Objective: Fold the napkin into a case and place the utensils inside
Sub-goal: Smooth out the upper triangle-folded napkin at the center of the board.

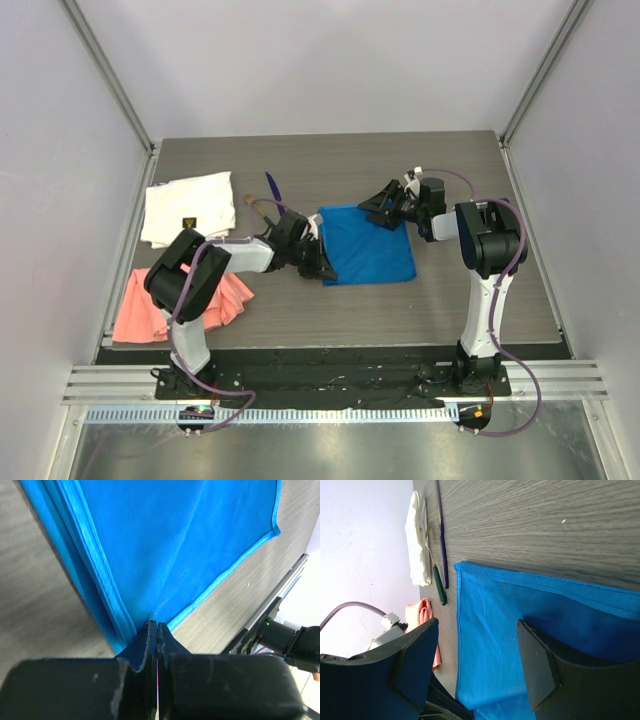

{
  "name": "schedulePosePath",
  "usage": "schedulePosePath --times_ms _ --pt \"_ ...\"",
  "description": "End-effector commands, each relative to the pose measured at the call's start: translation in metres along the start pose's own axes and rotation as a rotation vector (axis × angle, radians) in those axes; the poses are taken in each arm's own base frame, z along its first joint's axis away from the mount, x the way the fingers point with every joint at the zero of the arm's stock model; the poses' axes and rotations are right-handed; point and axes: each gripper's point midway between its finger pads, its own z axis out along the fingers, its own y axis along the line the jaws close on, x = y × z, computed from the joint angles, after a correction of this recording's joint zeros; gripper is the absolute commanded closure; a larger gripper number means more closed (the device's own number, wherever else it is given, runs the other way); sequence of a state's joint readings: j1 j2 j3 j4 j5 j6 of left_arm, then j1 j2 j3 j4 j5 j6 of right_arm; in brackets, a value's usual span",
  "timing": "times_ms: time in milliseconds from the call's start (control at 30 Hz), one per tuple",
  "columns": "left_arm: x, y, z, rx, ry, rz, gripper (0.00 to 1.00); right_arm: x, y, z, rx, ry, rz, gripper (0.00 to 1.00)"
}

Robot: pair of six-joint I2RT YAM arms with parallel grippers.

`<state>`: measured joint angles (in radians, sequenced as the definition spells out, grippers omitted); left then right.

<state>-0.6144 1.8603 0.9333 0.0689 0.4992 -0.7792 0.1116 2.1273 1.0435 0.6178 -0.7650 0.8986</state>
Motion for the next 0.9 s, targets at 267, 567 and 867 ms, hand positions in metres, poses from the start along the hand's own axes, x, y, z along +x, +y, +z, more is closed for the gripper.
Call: schedulePosePath --times_ms 267,567,867 --pt "0.021 0.017 -0.016 0.100 0.013 -0.163 1.00 -0.002 -0.032 0.000 0.113 -0.002 -0.007 0.30" --pt "0.012 -0.007 -0.061 0.060 -0.056 -0.013 1.00 -0.001 -0.032 -0.002 0.121 0.010 -0.021 0.30" --pt "-0.037 -0.056 -0.060 0.150 -0.088 0.014 1.00 -0.002 -0.028 -0.002 0.118 0.009 -0.023 0.30"
